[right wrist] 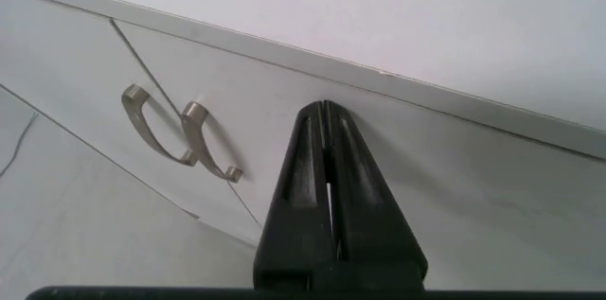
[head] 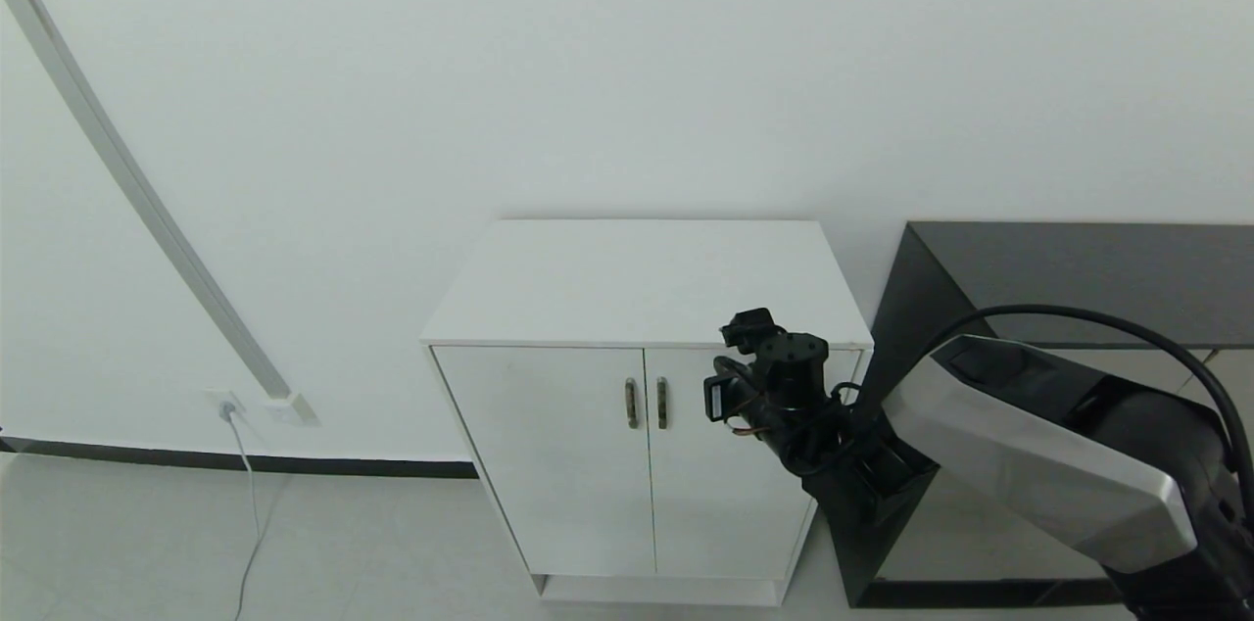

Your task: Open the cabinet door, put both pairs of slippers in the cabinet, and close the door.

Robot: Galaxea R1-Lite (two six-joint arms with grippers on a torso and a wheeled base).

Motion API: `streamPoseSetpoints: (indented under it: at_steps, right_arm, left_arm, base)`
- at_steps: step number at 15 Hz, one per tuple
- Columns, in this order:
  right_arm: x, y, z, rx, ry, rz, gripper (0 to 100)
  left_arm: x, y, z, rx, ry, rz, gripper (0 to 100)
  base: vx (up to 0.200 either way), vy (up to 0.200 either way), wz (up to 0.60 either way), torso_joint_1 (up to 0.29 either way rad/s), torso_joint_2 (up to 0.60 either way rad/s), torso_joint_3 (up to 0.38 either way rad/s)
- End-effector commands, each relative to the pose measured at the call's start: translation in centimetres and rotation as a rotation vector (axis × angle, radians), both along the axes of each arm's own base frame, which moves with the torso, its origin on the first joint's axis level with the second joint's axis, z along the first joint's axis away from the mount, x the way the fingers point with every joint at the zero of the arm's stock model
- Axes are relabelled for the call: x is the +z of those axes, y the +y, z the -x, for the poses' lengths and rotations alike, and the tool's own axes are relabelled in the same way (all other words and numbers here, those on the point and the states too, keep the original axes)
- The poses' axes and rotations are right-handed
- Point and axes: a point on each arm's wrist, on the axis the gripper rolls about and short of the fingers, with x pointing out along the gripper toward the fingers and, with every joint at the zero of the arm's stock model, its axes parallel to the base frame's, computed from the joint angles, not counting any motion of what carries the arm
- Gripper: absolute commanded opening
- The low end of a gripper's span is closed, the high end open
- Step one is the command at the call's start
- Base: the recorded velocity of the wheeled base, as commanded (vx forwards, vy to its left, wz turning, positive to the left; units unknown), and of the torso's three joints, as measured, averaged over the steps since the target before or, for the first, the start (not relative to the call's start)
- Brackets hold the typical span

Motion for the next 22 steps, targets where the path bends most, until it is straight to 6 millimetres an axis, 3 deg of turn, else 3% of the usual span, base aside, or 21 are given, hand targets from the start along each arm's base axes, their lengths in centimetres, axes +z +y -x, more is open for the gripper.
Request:
streamPoseSetpoints:
  at_steps: [1,5,11,16,22]
  right_arm:
    - [0.2,0.0,-0.2,-0.004,-0.009,-0.006,0]
    - [0.9,-0.2,0.5,0.002,-0.004,-0.003,0]
    - [6.1,-2.9,5.0,0.000,-0.019,-0.016,0]
    - [8.5,-7.8,9.0,-0.085,-0.043,-0.022,0]
    - [11.8,-15.1,12.2,-0.241,-0.095,-0.033,0]
  left_arm:
    - [0.0,0.0,0.0,0.000,0.000,0.001,0]
    - [0.0,0.0,0.0,0.000,0.000,0.002,0]
    - [0.0,0.0,0.0,0.002,0.000,0.002,0]
    - [0.0,0.0,0.0,0.000,0.000,0.002,0]
    - [0.0,0.0,0.0,0.000,0.000,0.002,0]
  base:
    - [0.000,0.000,0.00,0.000,0.00,0.000]
    - [0.000,0.000,0.00,0.000,0.00,0.000]
    - [0.000,0.000,0.00,0.000,0.00,0.000]
    - [0.000,0.000,0.00,0.000,0.00,0.000]
    - [0.000,0.000,0.00,0.000,0.00,0.000]
